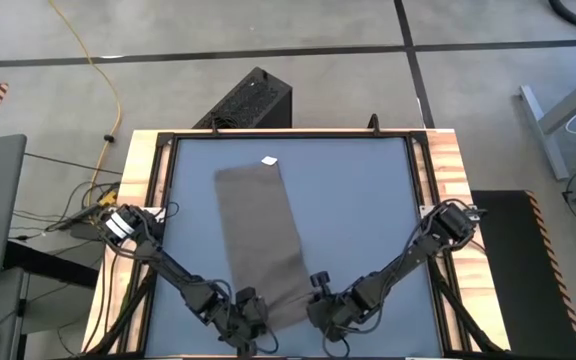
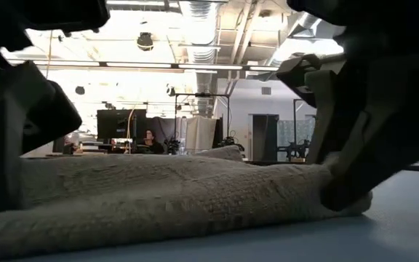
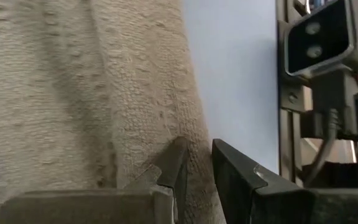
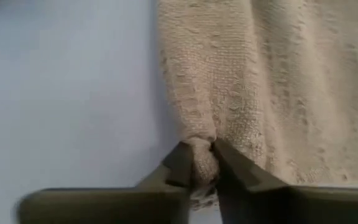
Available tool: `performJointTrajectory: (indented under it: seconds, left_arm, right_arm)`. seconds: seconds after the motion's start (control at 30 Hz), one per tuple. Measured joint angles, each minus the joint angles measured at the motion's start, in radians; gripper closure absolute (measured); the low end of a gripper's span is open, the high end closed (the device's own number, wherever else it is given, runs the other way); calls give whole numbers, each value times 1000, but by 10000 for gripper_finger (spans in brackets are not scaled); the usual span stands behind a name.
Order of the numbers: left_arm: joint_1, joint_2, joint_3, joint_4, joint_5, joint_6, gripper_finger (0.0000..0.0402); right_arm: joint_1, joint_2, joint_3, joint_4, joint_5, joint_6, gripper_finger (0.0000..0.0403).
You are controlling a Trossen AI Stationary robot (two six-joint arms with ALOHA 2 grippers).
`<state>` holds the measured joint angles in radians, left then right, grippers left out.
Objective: Roll towel
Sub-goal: Roll the grey towel
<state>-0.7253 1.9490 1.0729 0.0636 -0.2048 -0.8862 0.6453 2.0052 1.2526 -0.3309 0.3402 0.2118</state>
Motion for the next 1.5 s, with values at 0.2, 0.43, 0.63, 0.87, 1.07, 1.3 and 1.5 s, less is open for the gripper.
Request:
performJointTrajectory:
  seconds: [0.2, 0.43, 0.63, 0.87, 1.07, 1.3, 1.5]
  left_arm:
    - [-13, -30, -2, -10, -37, 12, 340]
    - [-16, -73, -2, 1, -114, 84, 340]
    - [-16, -76, -2, 5, -119, 126, 340]
    - [-16, -76, -1, -1, -116, 141, 331]
    - [-16, -77, -1, -96, -116, 108, 331]
    - [-15, -60, 0, -143, -103, 69, 331]
    - [-15, -34, 1, -122, -62, 50, 331]
  right_arm:
    - [-46, -2, 15, 12, -260, -11, 362]
    - [-125, 2, 36, 18, -578, 53, 362]
    - [-196, -3, 33, 47, -788, 113, 362]
    - [-264, -13, 33, 71, -896, 182, 361]
    - [-303, -13, 32, 32, -897, 207, 361]
    - [-343, -11, 33, -6, -894, 272, 360]
    - [-373, 17, 36, -23, -899, 381, 359]
